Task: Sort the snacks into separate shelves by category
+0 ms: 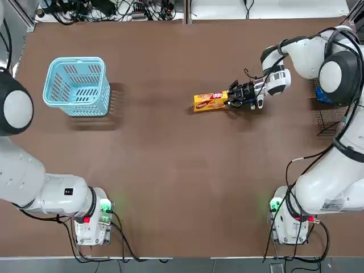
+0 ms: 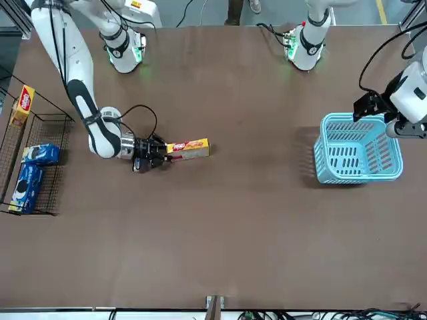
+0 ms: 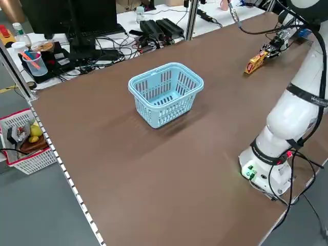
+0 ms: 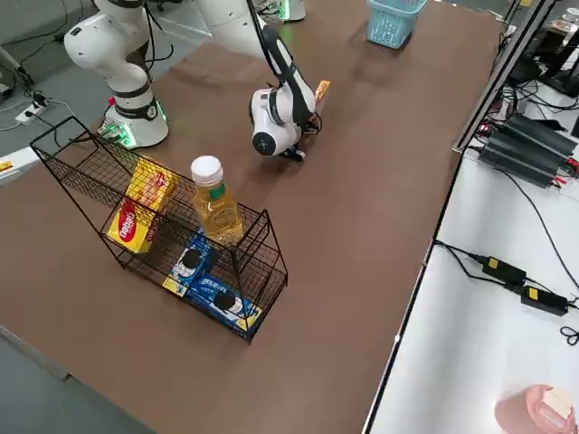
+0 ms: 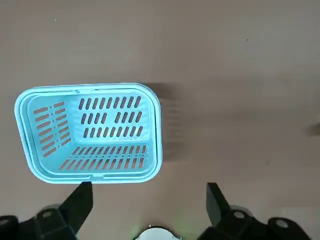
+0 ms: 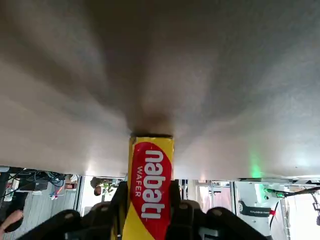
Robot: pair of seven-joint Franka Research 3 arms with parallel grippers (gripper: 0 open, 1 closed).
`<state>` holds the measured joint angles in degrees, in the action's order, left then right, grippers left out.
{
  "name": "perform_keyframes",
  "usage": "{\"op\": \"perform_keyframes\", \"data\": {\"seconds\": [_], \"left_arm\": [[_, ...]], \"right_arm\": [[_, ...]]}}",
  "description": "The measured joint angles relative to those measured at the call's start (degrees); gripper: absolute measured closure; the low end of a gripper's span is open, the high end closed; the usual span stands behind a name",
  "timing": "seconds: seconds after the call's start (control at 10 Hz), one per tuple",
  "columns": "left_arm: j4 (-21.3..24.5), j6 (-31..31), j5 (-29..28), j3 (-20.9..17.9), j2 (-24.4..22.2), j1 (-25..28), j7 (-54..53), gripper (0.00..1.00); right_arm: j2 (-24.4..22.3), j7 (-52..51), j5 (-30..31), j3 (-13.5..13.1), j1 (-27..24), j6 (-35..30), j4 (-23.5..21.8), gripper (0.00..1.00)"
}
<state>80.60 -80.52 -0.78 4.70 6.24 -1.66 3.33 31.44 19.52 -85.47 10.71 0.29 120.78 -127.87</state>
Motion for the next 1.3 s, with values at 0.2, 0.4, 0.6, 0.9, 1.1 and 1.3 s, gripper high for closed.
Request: {"op": "perform_keyframes", "data": {"seconds": [0.2,0.4,0.6,0.9,1.1,1.3], "left_arm": [[0.0,0.0,0.0,0.0,0.0,0.0,0.0,0.0],[0.0,0.0,0.0,0.0,0.0,0.0,0.0,0.0],[0.0,0.0,0.0,0.0,0.0,0.0,0.0,0.0],[0.0,0.0,0.0,0.0,0.0,0.0,0.0,0.0],[0.0,0.0,0.0,0.0,0.0,0.0,0.0,0.0],[0.0,0.0,0.0,0.0,0.0,0.0,0.0,0.0]], "right_arm": [[-0.1,-0.2,0.0,0.0,0.0,0.1,0.5,0.63],[-1.9,-0.4,0.1,-0.1,0.0,0.1,1.5,0.63],[-5.9,-0.4,3.3,-0.3,0.0,0.1,1.8,0.64],[-12.1,-0.3,20.5,-1.1,-0.1,-1.0,3.7,0.64],[-15.4,-0.3,29.7,-2.8,-0.3,-3.1,5.8,0.64],[-17.2,-0.5,38.6,-4.2,-0.4,-5.7,8.5,0.64]]}}
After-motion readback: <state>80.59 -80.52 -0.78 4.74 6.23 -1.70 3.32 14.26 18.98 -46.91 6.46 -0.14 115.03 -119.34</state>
